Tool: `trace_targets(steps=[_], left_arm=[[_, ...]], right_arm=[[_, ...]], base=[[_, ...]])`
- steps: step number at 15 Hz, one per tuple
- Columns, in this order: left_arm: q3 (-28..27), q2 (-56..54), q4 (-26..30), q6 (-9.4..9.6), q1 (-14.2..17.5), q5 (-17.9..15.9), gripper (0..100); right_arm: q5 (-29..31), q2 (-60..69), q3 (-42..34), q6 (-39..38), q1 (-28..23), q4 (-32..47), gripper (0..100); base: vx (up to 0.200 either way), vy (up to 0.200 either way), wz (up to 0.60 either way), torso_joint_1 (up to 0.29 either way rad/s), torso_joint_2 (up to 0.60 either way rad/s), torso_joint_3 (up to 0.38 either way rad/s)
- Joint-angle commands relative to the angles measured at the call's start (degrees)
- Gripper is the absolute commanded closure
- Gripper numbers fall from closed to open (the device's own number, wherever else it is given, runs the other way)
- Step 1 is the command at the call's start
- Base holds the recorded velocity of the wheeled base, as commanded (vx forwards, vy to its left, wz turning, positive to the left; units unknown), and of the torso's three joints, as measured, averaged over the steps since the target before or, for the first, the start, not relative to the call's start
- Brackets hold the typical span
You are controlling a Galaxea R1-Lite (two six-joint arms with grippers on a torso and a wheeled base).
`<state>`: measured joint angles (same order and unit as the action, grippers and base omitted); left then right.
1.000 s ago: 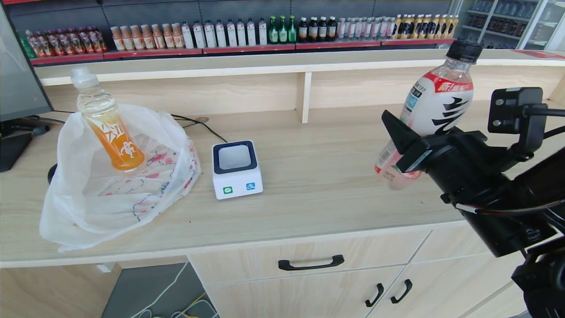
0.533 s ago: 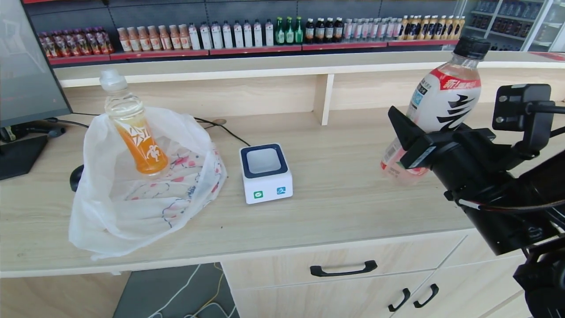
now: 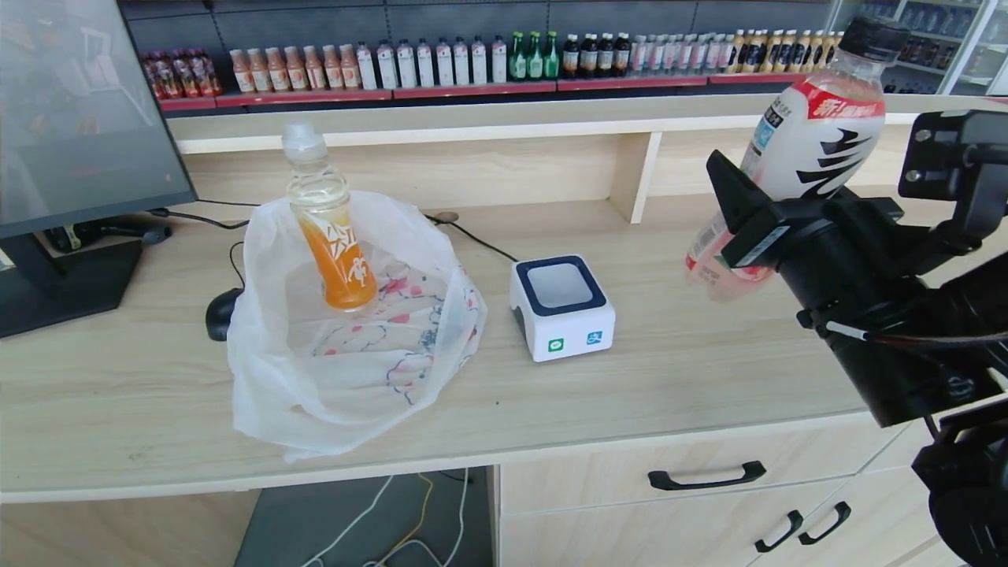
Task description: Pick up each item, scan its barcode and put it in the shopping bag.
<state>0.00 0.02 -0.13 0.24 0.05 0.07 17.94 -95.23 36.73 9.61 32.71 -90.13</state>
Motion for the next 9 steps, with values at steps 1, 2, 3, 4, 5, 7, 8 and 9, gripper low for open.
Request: trace_targets(steps=[1,2,3,4,5,7,8,9], left_arm=[[0.0,0.0,0.0,0.11,0.0,0.0,0],[0.0,0.0,0.0,0.11,0.0,-0.1,0],[0.0,0.0,0.0,0.11,0.0,0.0,0],[0.0,0.0,0.0,0.02,0.0,-0.1,0],[0.0,0.0,0.0,0.11,0.0,-0.1,0],[0.0,0.0,0.0,0.02,0.0,0.0,0],[0.0,0.0,0.0,0.02,0.0,0.0,0],[0.0,0.0,0.0,0.11,0.0,0.0,0]], right_arm=[[0.0,-0.4,0.4,0.1,0.3,0.1,100],[0.0,-0.4,0.4,0.1,0.9,0.1,100],[-0.1,-0.6,0.4,0.2,1.4,0.1,100],[-0.4,-0.8,0.3,0.5,1.3,0.2,100],[-0.5,-0.9,0.3,0.6,1.3,0.3,100],[-1.0,-0.8,0.0,1.2,1.4,0.7,100],[-2.3,-0.8,-0.1,2.2,1.2,0.7,100],[-3.1,-0.9,0.4,4.4,1.2,0.9,100]], base=[[0.0,0.0,0.0,0.0,0.0,0.0],[0.0,0.0,0.0,0.0,0.0,0.0],[0.0,0.0,0.0,0.0,0.0,0.0],[0.0,0.0,0.0,0.0,0.0,0.0],[0.0,0.0,0.0,0.0,0.0,0.0],[0.0,0.0,0.0,0.0,0.0,0.0],[0.0,0.0,0.0,0.0,0.0,0.0],[0.0,0.0,0.0,0.0,0.0,0.0]])
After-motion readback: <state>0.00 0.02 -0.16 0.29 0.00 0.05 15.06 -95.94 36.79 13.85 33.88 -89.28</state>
